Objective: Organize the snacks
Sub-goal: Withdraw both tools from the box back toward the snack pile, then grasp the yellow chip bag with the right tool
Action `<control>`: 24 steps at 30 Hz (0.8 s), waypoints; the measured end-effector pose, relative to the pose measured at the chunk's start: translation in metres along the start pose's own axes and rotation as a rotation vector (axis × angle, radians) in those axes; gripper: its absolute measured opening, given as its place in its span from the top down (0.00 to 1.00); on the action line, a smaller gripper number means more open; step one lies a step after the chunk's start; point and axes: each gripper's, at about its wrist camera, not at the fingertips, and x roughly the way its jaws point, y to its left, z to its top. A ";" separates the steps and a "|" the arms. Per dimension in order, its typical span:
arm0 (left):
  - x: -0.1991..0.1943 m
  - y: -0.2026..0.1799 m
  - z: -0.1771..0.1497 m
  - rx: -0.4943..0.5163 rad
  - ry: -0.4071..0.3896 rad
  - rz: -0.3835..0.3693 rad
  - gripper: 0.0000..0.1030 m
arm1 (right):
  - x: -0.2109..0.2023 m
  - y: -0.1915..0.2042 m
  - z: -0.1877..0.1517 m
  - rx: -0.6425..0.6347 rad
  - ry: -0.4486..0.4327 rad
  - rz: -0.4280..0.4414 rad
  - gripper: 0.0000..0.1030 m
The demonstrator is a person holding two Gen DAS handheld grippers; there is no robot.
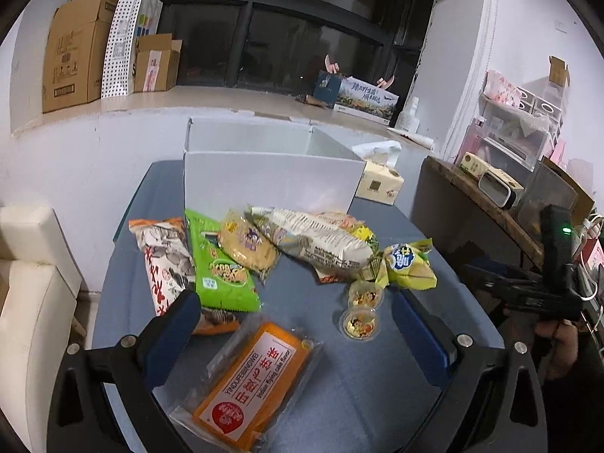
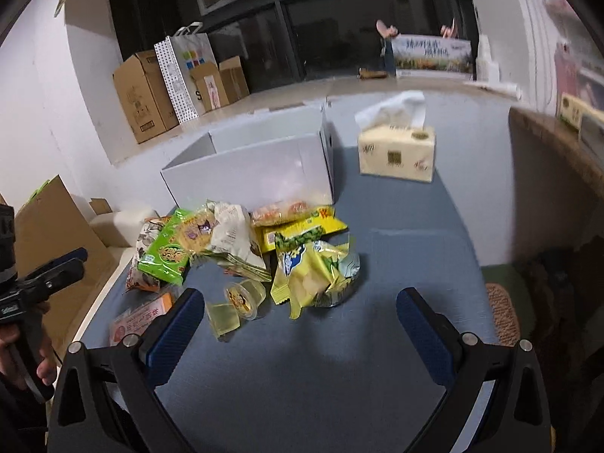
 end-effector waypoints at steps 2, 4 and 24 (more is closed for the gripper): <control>0.001 0.001 -0.001 -0.012 0.006 -0.005 0.00 | 0.017 -0.001 0.002 -0.008 0.028 -0.006 0.00; 0.002 0.001 -0.003 -0.016 0.011 -0.023 0.00 | 0.038 -0.007 0.007 -0.007 0.055 -0.014 0.00; 0.040 -0.007 0.009 -0.099 0.104 -0.094 0.00 | 0.068 -0.036 0.011 0.129 0.092 0.110 0.36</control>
